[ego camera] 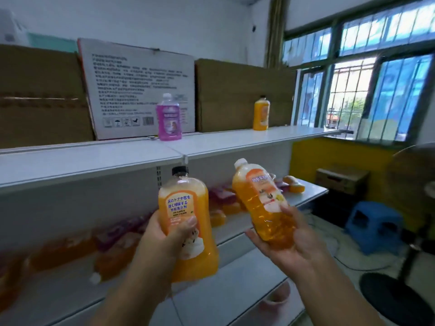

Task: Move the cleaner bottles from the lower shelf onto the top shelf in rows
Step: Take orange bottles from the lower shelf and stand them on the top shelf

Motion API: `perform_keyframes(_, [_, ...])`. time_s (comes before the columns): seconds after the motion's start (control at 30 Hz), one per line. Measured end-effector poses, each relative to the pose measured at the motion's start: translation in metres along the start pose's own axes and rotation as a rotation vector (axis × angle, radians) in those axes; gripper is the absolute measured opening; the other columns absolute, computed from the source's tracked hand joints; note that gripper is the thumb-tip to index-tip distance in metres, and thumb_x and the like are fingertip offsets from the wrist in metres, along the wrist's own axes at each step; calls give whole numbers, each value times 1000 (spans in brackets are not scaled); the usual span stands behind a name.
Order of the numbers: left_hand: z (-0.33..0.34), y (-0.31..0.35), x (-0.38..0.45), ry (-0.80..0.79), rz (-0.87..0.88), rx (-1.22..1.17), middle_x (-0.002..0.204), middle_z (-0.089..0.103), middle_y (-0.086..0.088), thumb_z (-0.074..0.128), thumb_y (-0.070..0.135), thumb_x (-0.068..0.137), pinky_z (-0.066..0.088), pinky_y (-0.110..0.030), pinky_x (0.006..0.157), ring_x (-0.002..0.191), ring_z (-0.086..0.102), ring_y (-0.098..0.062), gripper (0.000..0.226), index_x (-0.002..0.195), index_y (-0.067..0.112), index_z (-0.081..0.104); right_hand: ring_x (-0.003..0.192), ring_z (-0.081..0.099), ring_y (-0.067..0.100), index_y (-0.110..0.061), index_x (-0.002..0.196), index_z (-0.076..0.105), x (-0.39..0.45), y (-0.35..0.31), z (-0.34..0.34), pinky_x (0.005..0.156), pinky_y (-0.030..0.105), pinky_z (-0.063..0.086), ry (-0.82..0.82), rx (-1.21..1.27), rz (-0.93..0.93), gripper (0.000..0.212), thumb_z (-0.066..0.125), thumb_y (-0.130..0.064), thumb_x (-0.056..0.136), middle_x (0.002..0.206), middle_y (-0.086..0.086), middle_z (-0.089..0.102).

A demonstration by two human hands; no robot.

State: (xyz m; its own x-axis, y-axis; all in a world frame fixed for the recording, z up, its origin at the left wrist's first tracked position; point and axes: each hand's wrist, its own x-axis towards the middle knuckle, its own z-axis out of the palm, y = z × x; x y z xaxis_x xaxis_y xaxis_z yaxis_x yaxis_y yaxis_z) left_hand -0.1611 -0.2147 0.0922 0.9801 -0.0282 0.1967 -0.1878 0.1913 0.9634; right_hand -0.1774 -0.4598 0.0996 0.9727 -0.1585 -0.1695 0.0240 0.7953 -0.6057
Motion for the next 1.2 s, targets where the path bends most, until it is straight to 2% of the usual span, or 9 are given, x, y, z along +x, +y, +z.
perform_keyframes(0.13, [77, 7, 51, -95, 31, 50, 107, 75, -5, 86, 62, 45, 56, -60, 84, 95, 73, -31, 88, 122, 27, 60, 94, 71, 41, -12, 126, 57, 23, -67, -17, 75, 49, 58, -52, -23, -90, 61, 79, -18, 69, 113, 24, 70])
perform_keyframes(0.23, [126, 10, 90, -168, 42, 58, 111, 73, -7, 87, 64, 44, 54, -62, 87, 99, 71, -34, 95, 125, 25, 58, 99, 68, 44, -6, 125, 57, 49, -110, -23, 77, 55, 58, -162, -25, -155, 55, 73, -10, 73, 115, 27, 68])
perform_keyframes(0.33, [171, 5, 131, -233, 60, 71, 110, 74, -1, 86, 66, 47, 56, -58, 87, 98, 71, -29, 92, 126, 29, 56, 98, 68, 46, 0, 114, 67, 78, -153, -30, 82, 61, 54, -206, -106, -237, 66, 89, -3, 52, 115, 29, 67])
perform_keyframes(0.47, [235, 6, 189, -330, 84, 111, 101, 74, 11, 74, 65, 52, 58, -31, 68, 88, 73, -14, 73, 118, 38, 55, 101, 69, 41, -8, 121, 61, 118, -210, -33, 78, 54, 58, -82, -225, -383, 55, 77, -23, 70, 112, 21, 71])
perform_keyframes(0.6, [308, 5, 243, -376, 105, 141, 113, 67, 11, 71, 66, 58, 56, -33, 74, 99, 67, -16, 71, 121, 40, 51, 94, 73, 32, -12, 115, 61, 162, -266, -40, 72, 47, 61, -10, -239, -482, 48, 73, -33, 74, 104, 15, 75])
perform_keyframes(0.73, [378, -7, 290, -392, 151, 177, 113, 69, 8, 73, 63, 62, 59, -39, 78, 99, 68, -17, 71, 125, 36, 53, 95, 73, 29, -14, 117, 61, 204, -321, -63, 83, 50, 57, 51, -347, -571, 50, 73, -36, 74, 104, 11, 75])
perform_keyframes(0.87, [448, -14, 341, -352, 212, 227, 112, 69, 8, 74, 63, 60, 57, -44, 82, 100, 67, -18, 75, 126, 36, 51, 94, 73, 29, -21, 117, 60, 253, -383, -94, 86, 54, 55, 55, -447, -598, 49, 73, -38, 74, 102, 8, 76])
perform_keyframes(1.1, [531, -13, 438, -144, 304, 425, 103, 61, 17, 76, 60, 63, 45, -20, 53, 85, 62, -7, 68, 119, 40, 43, 92, 73, 24, -27, 112, 59, 357, -478, -103, 83, 49, 57, -96, -680, -618, 58, 73, -58, 66, 100, 0, 76])
perform_keyframes(1.2, [541, -13, 482, -18, 330, 559, 103, 60, 15, 81, 56, 67, 49, -26, 60, 87, 61, -8, 67, 118, 36, 44, 95, 72, 23, -24, 115, 58, 410, -498, -94, 89, 51, 55, -175, -755, -611, 65, 77, -54, 61, 106, 3, 74])
